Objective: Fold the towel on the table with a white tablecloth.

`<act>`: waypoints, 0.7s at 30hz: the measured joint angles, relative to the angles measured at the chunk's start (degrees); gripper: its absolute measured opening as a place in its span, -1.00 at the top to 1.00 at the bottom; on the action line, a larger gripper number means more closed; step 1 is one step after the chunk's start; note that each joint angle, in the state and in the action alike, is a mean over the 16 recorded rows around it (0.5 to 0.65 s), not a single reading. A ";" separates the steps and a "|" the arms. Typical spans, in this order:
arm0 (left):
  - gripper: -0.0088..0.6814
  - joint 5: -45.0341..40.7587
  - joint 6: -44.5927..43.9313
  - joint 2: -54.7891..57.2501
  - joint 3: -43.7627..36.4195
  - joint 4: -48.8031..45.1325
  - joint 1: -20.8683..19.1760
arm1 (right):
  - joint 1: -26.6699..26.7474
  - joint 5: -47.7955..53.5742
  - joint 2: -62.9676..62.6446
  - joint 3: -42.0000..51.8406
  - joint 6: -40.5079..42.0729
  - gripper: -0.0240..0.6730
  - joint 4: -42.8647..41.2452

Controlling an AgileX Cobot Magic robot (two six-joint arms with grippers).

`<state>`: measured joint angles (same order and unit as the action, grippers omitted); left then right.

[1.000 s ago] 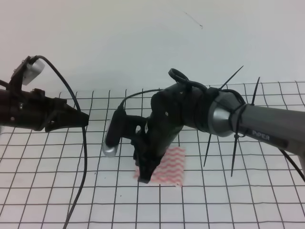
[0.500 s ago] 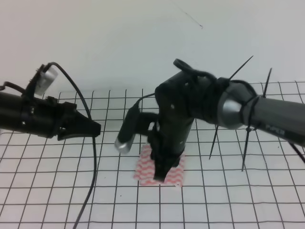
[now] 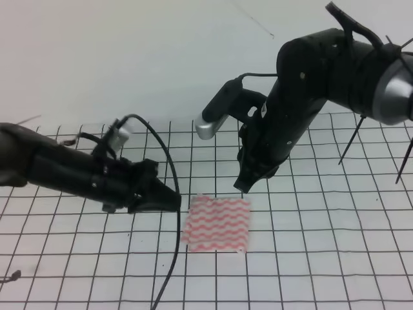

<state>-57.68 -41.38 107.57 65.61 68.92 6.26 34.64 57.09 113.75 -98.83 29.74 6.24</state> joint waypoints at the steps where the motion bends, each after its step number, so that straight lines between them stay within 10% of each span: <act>1: 0.78 0.66 0.43 0.70 0.00 0.08 0.51 | -0.14 0.12 -0.11 0.00 0.19 0.76 0.25; 21: 0.25 9.35 -0.31 10.04 0.00 4.05 5.80 | -0.30 1.78 -0.31 0.00 1.10 0.77 1.70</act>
<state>-48.33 -41.69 117.61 65.61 72.97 12.06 34.35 58.87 113.44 -98.83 30.85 7.95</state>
